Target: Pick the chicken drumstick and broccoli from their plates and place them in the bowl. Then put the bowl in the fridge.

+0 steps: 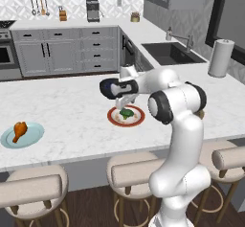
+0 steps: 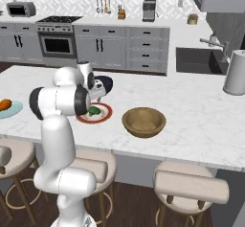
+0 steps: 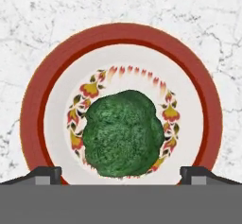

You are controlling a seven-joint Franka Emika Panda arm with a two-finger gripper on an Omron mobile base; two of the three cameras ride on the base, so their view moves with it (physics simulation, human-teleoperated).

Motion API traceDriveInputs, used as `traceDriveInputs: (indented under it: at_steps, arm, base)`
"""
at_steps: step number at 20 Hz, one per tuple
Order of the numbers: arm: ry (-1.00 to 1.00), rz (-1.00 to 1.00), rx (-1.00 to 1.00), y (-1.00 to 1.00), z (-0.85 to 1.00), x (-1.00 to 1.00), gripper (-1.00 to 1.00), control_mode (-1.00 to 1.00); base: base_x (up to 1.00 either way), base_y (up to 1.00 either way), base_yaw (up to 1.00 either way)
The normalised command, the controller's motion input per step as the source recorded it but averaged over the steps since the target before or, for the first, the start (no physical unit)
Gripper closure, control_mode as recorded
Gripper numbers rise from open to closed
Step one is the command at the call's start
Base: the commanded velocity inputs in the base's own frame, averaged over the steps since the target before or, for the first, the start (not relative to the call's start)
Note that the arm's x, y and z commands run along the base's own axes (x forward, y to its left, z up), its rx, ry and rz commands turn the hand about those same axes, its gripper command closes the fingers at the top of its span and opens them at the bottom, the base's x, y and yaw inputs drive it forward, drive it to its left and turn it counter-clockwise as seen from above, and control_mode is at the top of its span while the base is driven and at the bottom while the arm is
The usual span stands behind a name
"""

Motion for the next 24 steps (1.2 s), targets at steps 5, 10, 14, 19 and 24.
traceDriveInputs:
  at_steps: [5, 10, 14, 19, 24]
  arm:
    - [0.12, 0.08, 0.00, 0.16, -0.15, 0.30, -1.00, -1.00]
    - [0.11, 0.00, 0.00, 0.00, -0.28, -0.12, -1.00, -1.00]
    - [0.05, 0.00, 0.00, 0.00, -0.34, -0.35, -1.00, -1.00]
    - [0.00, 0.00, 0.00, 0.00, -0.29, -0.28, -1.00, -1.00]
    - [-0.08, 0.03, 0.00, -0.06, -0.37, -0.10, -1.00, -1.00]
  base:
    - [0.00, 0.00, 0.00]
    - [0.00, 0.00, 0.00]
    - [0.00, 0.00, 0.00]
    - [0.00, 0.00, 0.00]
    - [0.00, 0.00, 0.00]
